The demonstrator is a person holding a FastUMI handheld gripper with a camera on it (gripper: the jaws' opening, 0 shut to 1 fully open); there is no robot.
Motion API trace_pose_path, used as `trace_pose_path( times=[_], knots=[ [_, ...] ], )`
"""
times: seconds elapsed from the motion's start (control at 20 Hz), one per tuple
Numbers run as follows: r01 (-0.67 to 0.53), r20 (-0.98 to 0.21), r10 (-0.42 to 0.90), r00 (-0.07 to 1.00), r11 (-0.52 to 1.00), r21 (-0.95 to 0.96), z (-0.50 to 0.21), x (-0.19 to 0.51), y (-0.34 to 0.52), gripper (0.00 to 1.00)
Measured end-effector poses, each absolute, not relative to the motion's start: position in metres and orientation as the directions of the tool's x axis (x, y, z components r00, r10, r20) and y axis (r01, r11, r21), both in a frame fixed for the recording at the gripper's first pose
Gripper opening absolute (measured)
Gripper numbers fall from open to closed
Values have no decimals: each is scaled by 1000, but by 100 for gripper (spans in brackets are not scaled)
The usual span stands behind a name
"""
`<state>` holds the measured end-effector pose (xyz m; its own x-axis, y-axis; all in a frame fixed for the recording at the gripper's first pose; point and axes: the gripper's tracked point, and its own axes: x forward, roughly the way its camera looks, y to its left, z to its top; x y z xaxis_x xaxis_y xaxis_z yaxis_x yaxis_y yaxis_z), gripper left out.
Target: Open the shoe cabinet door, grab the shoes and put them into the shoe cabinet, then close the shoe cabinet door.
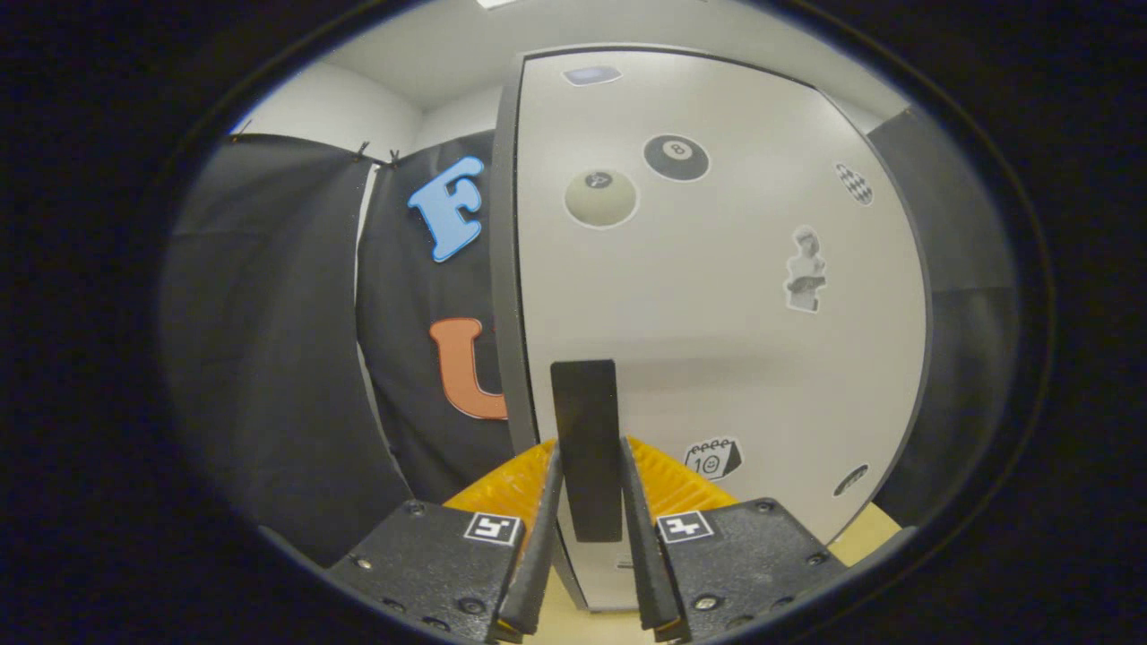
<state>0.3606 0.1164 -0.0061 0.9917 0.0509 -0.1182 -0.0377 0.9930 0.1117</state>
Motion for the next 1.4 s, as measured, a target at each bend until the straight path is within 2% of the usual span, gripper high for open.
trace_pose_path(
  times=[0.15, 0.35, 0.45, 0.85, 1.4],
  knots=[
    [-70, -140, 84, 987, 992, 100, -12, 366, 116, 41],
    [-7, -140, 18, 990, 997, 78, -17, 371, 112, 38],
    [-3, -192, 11, 981, 999, 40, -25, 368, 113, 38],
    [-126, -194, 144, 971, 987, 102, -20, 332, 117, 24],
    [-267, -156, 282, 947, 957, 112, -13, 272, 98, 24]
  ],
)
